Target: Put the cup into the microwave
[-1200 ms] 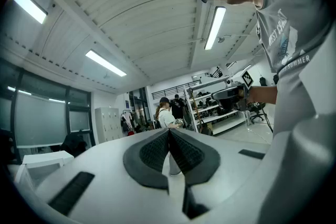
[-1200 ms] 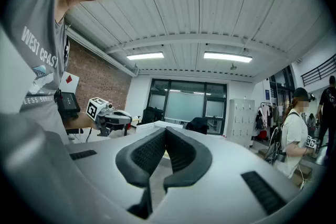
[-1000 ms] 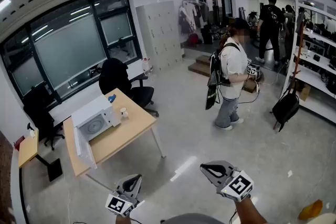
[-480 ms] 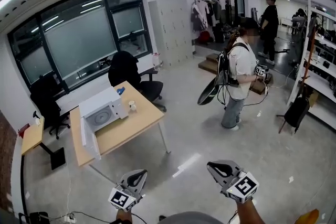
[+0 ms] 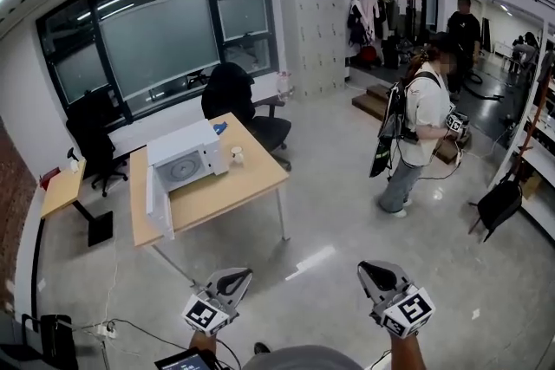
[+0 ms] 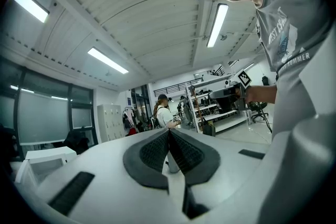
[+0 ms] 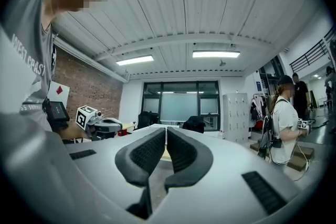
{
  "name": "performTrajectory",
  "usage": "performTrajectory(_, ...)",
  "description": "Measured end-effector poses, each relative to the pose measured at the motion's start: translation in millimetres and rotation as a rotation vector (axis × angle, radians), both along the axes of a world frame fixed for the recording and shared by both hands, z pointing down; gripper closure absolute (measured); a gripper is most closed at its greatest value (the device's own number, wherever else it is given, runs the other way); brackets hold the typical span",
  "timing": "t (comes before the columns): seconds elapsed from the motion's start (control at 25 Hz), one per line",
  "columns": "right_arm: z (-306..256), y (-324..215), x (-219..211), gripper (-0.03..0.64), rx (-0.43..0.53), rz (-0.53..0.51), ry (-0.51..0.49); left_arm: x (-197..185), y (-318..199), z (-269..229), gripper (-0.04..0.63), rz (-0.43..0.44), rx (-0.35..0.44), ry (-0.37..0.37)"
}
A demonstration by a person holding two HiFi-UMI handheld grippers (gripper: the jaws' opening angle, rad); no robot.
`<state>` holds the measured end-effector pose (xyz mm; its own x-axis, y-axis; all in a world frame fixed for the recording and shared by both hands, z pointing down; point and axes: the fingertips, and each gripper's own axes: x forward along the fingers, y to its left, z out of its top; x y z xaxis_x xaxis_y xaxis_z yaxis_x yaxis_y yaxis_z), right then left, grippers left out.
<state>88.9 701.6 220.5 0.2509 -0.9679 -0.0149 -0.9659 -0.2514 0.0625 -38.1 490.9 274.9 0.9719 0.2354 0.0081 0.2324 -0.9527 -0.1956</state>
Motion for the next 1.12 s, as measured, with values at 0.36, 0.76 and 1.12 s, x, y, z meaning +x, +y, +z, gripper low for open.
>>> performTrajectory(0.36,-4.0,-6.1,0.7,0.597,-0.008,-0.016,-0.002,-2.9,1.3,2.2,0.575,-0.018,-0.02,-0.05)
performTrajectory(0.76,7.7,-63.4,6.4,0.597,-0.037,-0.073,0.002,4.2,-37.7,11.4,0.575,-0.032,-0.031,-0.012)
performTrajectory(1.12,-15.4,-100.9,1.6,0.597,-0.043,-0.073,-0.005,1.4,-75.4,0.2,0.575,-0.053,-0.048,-0.06)
